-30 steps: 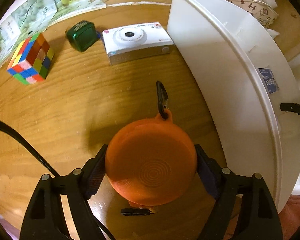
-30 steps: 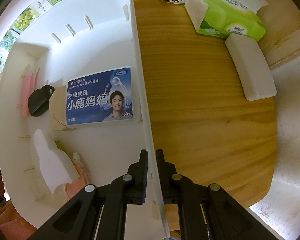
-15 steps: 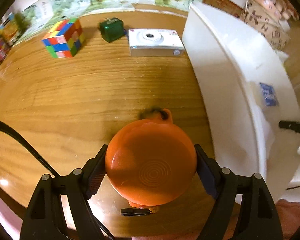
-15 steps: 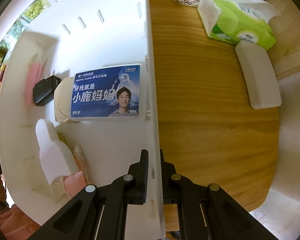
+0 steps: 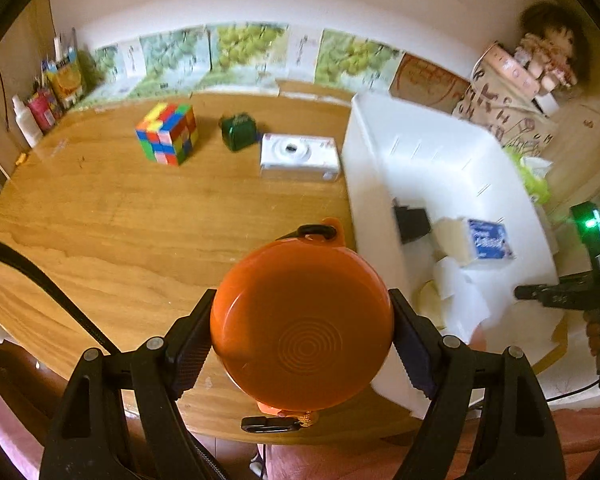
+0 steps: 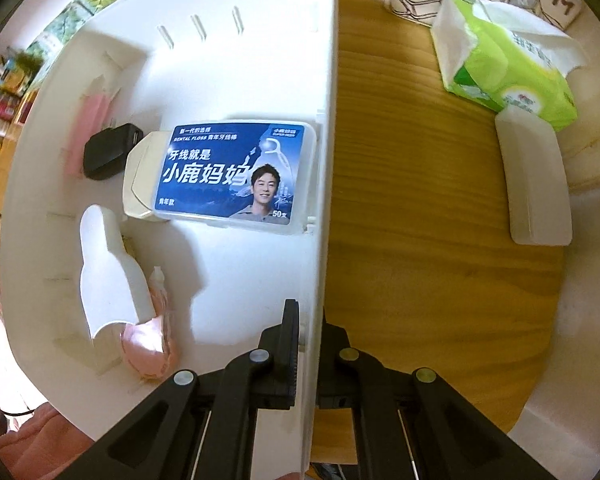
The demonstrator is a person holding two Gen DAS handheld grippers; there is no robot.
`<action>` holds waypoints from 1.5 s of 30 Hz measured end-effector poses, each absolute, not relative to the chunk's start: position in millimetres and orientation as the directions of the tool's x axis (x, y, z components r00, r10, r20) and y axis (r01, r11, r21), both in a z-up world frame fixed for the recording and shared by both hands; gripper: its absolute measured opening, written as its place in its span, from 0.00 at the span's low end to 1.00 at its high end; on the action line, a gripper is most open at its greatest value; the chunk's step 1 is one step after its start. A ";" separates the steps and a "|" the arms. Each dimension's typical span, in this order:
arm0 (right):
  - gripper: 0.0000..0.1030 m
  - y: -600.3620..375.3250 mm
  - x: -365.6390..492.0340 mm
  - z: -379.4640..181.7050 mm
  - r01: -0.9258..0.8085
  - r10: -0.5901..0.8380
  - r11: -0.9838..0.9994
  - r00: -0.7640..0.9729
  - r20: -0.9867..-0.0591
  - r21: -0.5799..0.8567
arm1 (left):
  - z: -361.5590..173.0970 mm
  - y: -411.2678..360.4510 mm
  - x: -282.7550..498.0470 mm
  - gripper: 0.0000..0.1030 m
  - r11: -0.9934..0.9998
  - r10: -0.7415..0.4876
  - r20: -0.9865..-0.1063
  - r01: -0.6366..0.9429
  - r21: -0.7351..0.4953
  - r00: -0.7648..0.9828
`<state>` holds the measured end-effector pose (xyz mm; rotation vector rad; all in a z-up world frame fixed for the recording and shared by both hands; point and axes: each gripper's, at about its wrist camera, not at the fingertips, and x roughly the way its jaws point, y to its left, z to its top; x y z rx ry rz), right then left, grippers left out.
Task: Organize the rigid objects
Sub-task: 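Carry the orange reel over the tray and open the left tool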
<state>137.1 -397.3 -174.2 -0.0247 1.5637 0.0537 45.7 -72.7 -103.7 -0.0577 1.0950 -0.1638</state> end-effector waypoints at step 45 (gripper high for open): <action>0.10 -347.5 128.5 -168.4 -0.302 -0.026 0.953 -0.013 -1.000 -0.020 | -118.9 -204.2 69.1 0.81 0.958 -0.226 -0.917 0.247 -0.148 0.327</action>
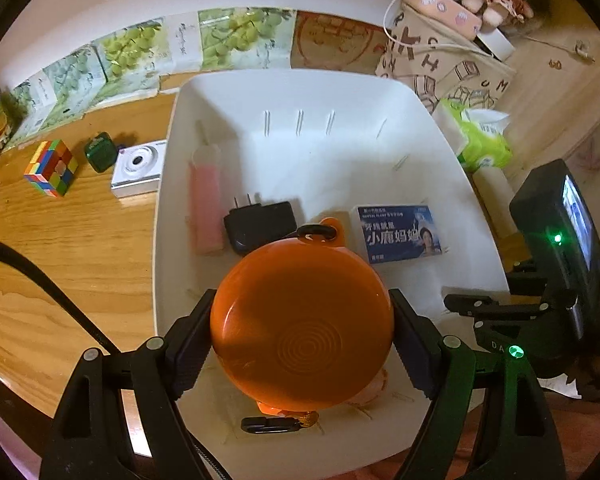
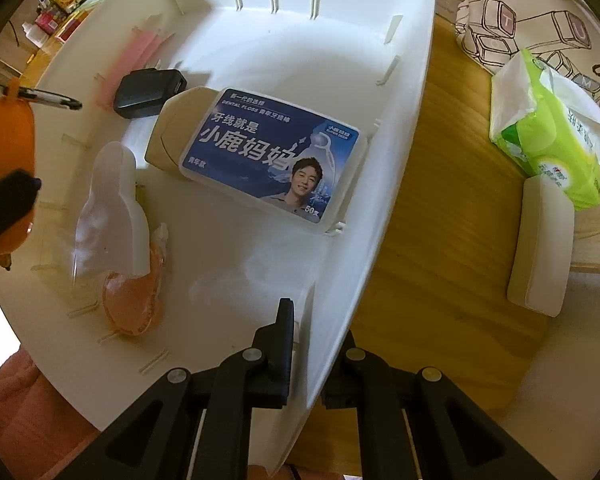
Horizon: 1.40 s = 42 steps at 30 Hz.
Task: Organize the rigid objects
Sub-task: 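Carry the orange reel over the tray and open the left tool, then withdraw the left tool toward the Rubik's cube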
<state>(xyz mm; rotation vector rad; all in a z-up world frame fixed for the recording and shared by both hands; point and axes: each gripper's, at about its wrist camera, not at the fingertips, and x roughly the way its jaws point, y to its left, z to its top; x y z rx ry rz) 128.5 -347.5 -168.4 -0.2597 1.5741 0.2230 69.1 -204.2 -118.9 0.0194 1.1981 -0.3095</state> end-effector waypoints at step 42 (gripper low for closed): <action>0.11 -383.9 140.1 -181.3 0.147 -0.100 0.983 -0.070 -0.993 -0.109 | -49.0 28.6 178.6 0.87 0.963 -0.184 -0.900 0.254 -0.086 0.394</action>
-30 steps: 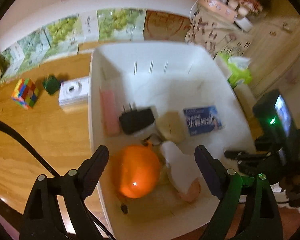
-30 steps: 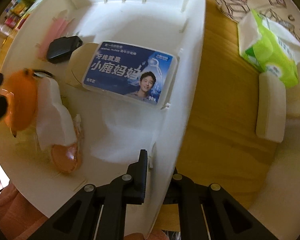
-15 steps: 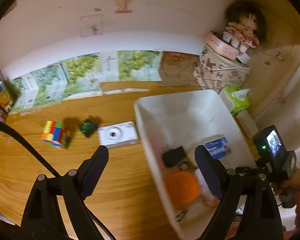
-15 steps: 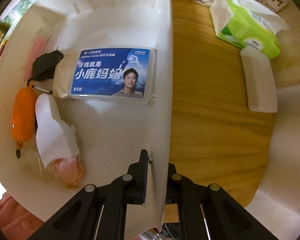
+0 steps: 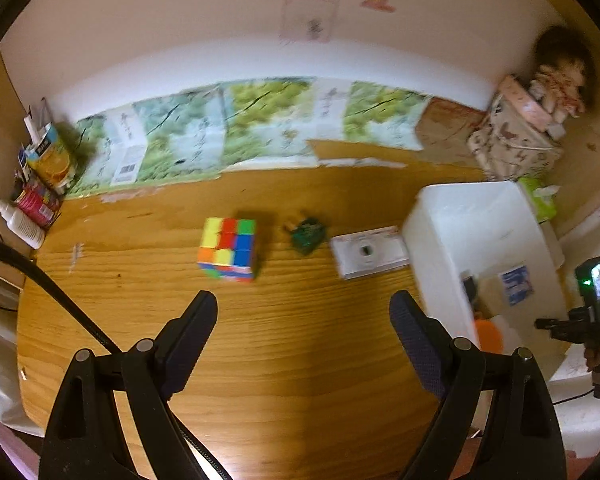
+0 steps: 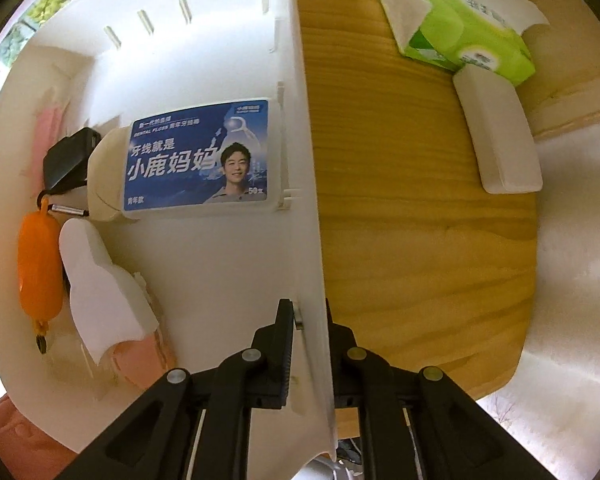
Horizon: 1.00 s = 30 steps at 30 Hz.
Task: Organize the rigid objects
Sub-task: 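Withdraw the left tool toward the Rubik's cube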
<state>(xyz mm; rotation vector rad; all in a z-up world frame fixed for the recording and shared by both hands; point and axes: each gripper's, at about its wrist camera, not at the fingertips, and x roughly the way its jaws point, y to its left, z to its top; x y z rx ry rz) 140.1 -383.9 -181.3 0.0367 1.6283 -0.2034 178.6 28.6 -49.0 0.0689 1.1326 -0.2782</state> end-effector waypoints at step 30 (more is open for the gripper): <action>0.11 -389.9 133.7 -169.0 0.210 -0.103 0.971 -0.052 -0.993 -0.112 | -167.8 49.6 291.9 0.87 0.979 -0.026 -0.987 0.206 0.008 0.159</action>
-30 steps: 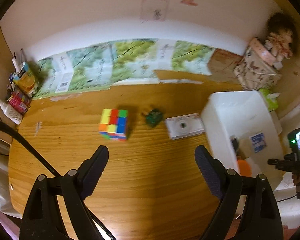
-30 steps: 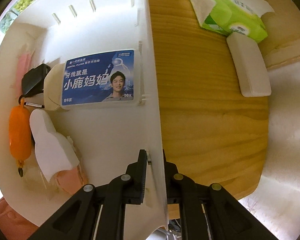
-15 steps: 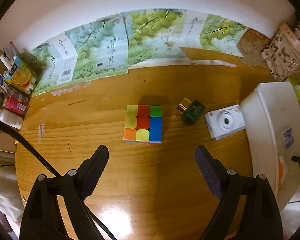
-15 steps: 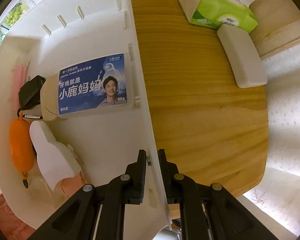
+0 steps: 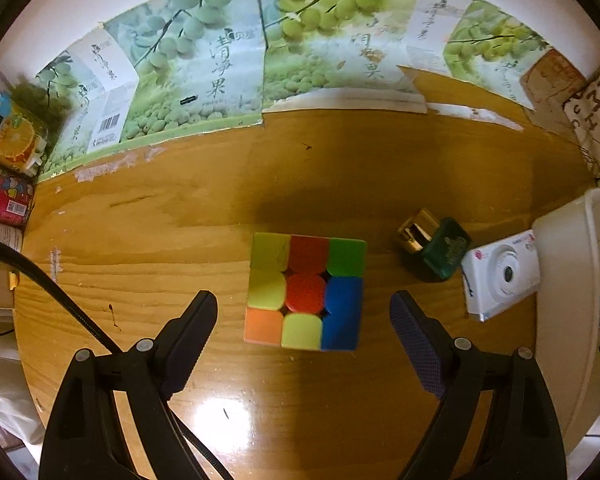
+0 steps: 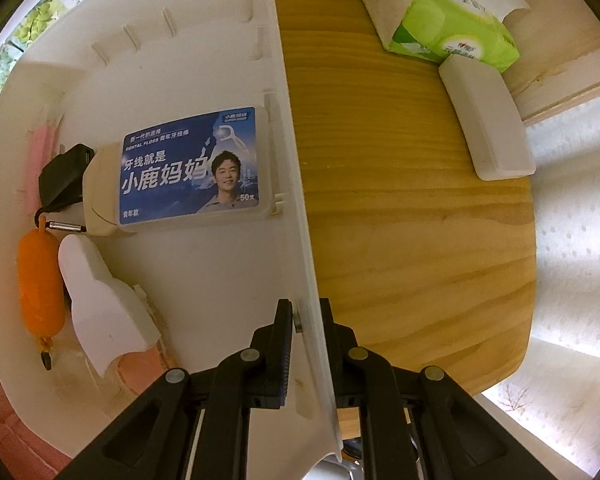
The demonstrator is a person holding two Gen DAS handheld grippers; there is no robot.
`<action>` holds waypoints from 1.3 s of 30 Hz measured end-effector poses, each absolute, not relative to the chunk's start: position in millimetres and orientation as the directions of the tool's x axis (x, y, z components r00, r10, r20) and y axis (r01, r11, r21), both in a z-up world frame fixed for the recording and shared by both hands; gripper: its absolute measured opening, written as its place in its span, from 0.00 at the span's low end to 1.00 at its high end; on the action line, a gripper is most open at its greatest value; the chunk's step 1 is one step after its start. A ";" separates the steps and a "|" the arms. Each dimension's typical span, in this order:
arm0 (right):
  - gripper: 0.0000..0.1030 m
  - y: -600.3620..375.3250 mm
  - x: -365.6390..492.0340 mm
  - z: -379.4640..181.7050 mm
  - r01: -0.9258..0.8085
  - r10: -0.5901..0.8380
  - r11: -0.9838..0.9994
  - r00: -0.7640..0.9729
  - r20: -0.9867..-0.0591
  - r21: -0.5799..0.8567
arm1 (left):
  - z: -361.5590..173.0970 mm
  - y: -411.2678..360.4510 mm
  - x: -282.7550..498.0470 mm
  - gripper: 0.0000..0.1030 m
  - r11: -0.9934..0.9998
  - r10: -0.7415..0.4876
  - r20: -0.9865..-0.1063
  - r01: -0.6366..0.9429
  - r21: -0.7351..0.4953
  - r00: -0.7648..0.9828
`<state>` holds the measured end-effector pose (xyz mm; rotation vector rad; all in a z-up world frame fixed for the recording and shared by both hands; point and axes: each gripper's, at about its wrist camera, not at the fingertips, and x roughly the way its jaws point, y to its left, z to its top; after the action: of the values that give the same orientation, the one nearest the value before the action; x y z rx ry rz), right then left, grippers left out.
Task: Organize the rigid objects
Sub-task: 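Withdraw the left tool toward the Rubik's cube, then close the left tool on the Rubik's cube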
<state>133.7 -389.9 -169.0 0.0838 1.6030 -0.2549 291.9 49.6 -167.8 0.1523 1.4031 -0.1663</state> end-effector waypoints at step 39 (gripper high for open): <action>0.12 -390.4 134.2 -168.7 0.219 -0.102 0.969 -0.055 -0.993 -0.112 | -178.4 40.1 224.1 0.59 0.971 -0.121 -0.986 0.221 -0.093 0.115</action>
<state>134.2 -390.4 -168.7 0.0911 1.6053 -0.2615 224.1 40.1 -178.4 0.0839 1.4339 -0.2511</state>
